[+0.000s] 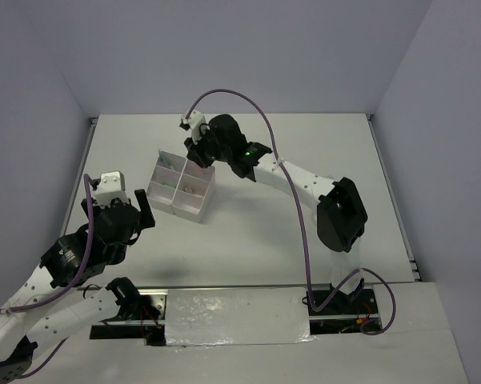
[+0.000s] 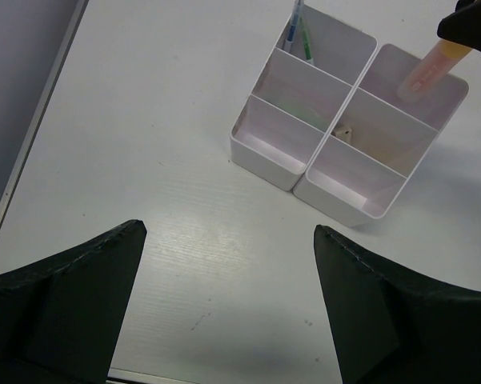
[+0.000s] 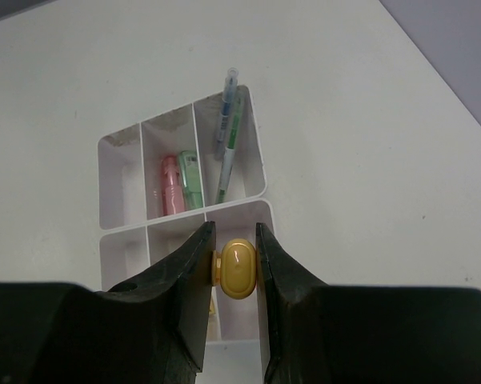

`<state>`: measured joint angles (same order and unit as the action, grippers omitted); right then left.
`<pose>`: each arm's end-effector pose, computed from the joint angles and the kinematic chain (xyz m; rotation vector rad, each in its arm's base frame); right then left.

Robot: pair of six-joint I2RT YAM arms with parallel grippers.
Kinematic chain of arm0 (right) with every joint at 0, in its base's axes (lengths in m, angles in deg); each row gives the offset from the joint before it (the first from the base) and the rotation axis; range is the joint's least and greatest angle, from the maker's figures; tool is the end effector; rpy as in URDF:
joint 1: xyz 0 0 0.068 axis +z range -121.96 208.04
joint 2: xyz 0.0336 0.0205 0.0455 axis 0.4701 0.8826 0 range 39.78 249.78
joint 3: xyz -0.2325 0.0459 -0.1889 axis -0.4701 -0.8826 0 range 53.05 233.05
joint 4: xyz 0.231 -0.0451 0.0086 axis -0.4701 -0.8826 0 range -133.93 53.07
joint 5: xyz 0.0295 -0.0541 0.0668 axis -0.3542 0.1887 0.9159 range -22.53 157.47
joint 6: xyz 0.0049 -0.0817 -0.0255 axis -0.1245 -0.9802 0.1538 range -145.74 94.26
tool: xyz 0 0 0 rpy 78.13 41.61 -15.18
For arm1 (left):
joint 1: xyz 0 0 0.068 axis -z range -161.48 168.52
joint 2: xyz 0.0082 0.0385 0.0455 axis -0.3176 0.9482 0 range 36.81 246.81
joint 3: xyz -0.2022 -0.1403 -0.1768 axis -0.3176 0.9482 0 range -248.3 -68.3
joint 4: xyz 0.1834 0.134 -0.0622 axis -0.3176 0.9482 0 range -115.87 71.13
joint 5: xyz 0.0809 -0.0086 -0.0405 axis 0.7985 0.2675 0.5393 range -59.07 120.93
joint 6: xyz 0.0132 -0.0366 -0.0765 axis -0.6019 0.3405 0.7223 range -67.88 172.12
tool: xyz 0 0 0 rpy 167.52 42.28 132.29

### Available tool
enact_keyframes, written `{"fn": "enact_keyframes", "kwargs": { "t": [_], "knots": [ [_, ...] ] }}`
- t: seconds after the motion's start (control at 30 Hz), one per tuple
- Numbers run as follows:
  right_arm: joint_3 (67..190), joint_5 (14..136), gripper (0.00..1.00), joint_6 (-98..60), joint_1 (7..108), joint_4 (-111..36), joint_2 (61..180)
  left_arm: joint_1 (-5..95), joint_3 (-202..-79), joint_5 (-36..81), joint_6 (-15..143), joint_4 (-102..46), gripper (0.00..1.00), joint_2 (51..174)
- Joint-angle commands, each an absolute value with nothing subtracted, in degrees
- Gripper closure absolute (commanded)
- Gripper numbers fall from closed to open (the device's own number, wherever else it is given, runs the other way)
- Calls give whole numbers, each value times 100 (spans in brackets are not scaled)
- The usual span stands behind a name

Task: Sort the stationery into containers
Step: Place the stationery in the storage box, then pick up the stationery from the center of the board.

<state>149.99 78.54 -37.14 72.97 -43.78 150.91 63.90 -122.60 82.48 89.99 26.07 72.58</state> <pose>0.3365 0.3561 0.3407 -1.0455 1.6749 0.5730 0.0902 -0.0070 0.3452 -0.3602 1.8864 0.0062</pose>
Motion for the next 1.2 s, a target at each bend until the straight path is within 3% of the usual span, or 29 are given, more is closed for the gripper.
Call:
{"fn": "enact_keyframes", "kwargs": {
  "t": [0.0, 0.1, 0.2, 0.43, 0.6, 0.73, 0.87, 0.97, 1.17],
  "knots": [
    [14947, 7925, 76, -3673, 7243, -4018, 14903, 6352, -12271, 8244, 8868, 2379, 1, 7232],
    [14928, 8021, 42, -3515, 7199, -3965, 14868, 6352, -12262, 8226, 8851, 2379, 1, 7188],
    [15147, 8145, 37, -3331, 7146, -4158, 14859, 6352, -12262, 8226, 8851, 2370, 1, 7153],
    [14841, 8277, 32, -3005, 6821, -4044, 14218, 6352, -12262, 8200, 8833, 2361, 1, 7117],
    [14762, 6548, 25, -2549, 6260, -5254, 13542, 6352, -12279, 8243, 8912, 2440, 1, 7039],
    [14368, 6237, 25, -1268, 5110, -6697, 13129, 6352, -12235, 8156, 8825, 2335, 1, 6863],
    [12789, 7104, 26, -747, 3416, -6586, 12427, 6352, -12227, 8103, 8798, 2308, 1, 6871],
    [12003, 7353, 26, -641, 2841, -6224, 12213, 6352, -12218, 8050, 8763, 2273, 1, 6906],
    [11598, 6537, 26, -553, 2295, -6347, 12705, 6352, -12191, 7954, 8675, 2194, 1, 6977]
  ]
}}
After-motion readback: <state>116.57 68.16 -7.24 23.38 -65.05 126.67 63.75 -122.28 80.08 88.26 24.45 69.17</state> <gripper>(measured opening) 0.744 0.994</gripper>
